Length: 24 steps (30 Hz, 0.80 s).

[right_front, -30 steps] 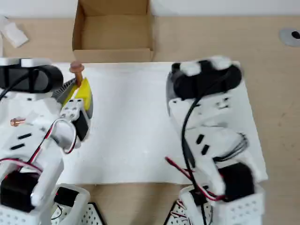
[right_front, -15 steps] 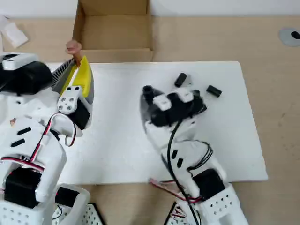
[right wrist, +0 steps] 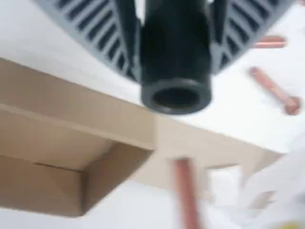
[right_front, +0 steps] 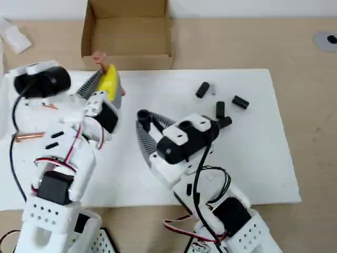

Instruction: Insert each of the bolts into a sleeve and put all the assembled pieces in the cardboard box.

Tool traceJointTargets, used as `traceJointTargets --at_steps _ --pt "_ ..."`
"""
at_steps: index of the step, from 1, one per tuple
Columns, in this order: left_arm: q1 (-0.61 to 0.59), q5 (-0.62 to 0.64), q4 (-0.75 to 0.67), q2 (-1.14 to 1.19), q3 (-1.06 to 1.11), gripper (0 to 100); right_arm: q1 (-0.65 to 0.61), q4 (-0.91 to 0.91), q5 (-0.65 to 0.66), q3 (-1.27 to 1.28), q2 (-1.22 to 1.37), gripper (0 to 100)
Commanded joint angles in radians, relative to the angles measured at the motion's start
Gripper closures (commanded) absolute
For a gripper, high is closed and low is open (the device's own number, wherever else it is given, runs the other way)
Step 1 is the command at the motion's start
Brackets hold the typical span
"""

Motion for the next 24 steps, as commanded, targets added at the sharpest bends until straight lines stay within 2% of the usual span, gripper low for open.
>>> traceJointTargets --at_steps 1,8,12,18,24 --pt "0.041 -0.020 -0.035 -0.008 0.005 99 -0.033 -0.025 -0.012 0.004 -0.007 98.9" --pt "0.104 -0.126 -0.032 -0.008 -0.009 99 -0.035 -0.025 -0.008 0.085 -0.012 98.9" --pt "0.114 -0.127 0.054 -0.008 -0.068 99 -0.035 -0.026 -0.006 0.105 -0.015 98.9" --pt "0.160 -0.130 0.186 -0.008 -0.150 99 -0.031 -0.083 0.068 0.111 -0.016 98.9" --pt "0.157 -0.132 0.209 -0.010 -0.196 99 -0.030 -0.143 0.110 0.148 -0.016 98.9"
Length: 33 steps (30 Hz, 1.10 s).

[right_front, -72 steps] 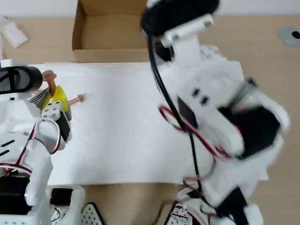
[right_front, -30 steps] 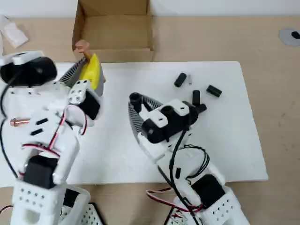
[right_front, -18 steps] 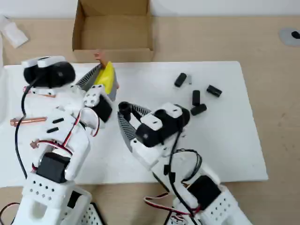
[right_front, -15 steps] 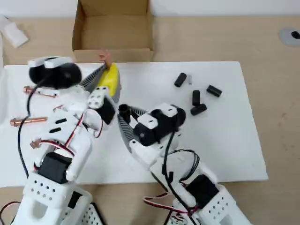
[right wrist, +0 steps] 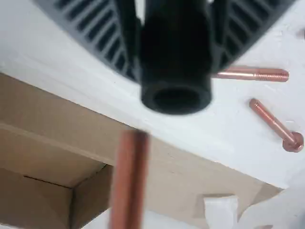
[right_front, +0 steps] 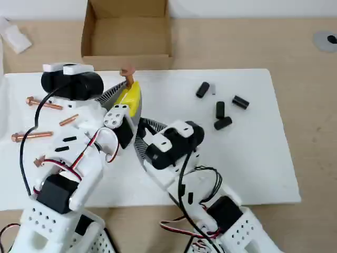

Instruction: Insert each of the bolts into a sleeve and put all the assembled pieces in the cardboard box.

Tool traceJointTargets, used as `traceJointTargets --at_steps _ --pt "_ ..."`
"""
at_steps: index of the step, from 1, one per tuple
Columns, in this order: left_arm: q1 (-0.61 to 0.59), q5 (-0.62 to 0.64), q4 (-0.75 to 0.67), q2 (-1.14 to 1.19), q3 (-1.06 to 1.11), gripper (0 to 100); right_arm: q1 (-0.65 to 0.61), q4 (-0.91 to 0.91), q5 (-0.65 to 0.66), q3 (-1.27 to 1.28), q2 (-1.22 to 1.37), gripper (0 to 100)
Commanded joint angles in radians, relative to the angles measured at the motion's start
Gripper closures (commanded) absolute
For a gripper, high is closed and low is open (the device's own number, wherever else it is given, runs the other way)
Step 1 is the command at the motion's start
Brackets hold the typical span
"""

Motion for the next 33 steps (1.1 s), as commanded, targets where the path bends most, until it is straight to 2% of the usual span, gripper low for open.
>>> traceJointTargets --at_steps 1,9,15,22,33 --pt "0.012 -0.012 0.003 -0.010 -0.098 99 -0.010 -0.063 0.038 0.031 -0.016 98.9" --pt "0.018 -0.064 0.026 -0.010 -0.110 99 -0.008 -0.129 0.072 0.068 -0.016 98.9" --pt "0.018 -0.066 0.087 -0.010 -0.107 99 0.015 -0.129 0.072 0.064 -0.016 98.9" --pt "0.018 -0.064 0.089 -0.010 -0.107 99 0.056 -0.127 0.071 0.022 -0.016 98.9" --pt "0.020 -0.038 0.081 -0.013 -0.037 99 0.056 -0.127 0.069 0.022 -0.016 98.9"
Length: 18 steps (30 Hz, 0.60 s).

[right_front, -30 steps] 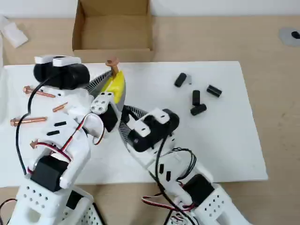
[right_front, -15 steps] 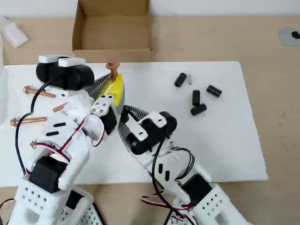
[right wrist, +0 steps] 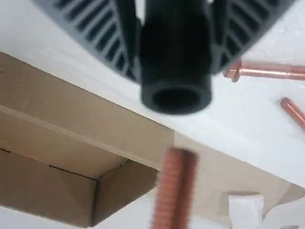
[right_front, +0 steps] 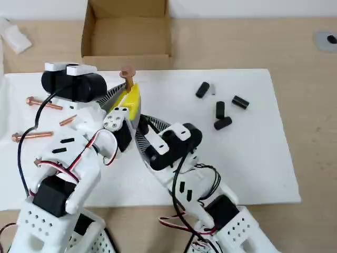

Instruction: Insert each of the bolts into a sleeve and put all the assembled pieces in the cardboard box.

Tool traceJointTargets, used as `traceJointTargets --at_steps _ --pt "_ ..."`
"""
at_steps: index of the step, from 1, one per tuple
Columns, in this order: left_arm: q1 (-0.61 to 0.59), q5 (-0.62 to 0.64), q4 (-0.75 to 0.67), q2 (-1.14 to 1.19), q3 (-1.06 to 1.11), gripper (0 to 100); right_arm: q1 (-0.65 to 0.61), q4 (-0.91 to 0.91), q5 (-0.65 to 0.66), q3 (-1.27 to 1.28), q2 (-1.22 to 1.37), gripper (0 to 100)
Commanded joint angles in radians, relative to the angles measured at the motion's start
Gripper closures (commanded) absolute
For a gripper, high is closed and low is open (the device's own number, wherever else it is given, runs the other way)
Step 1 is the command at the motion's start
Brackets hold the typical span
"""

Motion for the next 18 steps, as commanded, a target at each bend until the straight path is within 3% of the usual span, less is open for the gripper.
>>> traceJointTargets --at_steps 1,18 --pt "0.014 0.018 -0.003 -0.019 0.014 99 0.018 -0.031 0.009 -0.051 -0.016 98.9" --pt "0.063 0.011 -0.077 -0.199 0.175 99 0.018 -0.031 0.009 -0.053 -0.016 98.9"
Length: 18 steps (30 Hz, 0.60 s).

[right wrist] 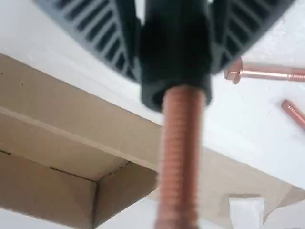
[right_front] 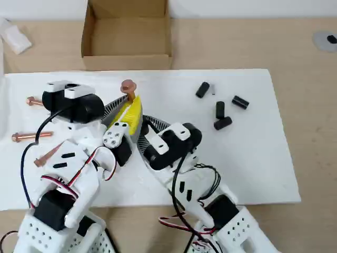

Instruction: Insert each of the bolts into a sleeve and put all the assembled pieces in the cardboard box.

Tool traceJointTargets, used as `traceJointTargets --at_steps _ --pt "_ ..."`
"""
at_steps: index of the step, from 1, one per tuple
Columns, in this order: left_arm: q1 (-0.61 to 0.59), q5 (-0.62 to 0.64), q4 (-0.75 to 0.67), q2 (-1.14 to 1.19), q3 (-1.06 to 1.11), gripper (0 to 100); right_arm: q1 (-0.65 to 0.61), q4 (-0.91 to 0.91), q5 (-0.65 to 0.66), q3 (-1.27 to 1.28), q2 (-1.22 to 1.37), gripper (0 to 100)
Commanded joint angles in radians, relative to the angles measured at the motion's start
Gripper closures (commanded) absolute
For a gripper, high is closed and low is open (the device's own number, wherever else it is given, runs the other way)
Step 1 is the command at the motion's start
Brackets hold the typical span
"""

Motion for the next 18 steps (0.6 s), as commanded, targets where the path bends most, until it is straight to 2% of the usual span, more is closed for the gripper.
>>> traceJointTargets --at_steps 1,10,18 --pt "0.018 0.000 -0.026 -0.012 -0.005 99 0.016 -0.031 0.008 -0.054 -0.018 98.9" --pt "0.017 -0.040 -0.029 -0.019 0.054 99 0.016 -0.029 0.008 -0.056 -0.018 98.9" --pt "-0.040 -0.086 -0.149 -0.021 0.106 99 0.015 -0.026 0.008 -0.056 -0.018 98.9"
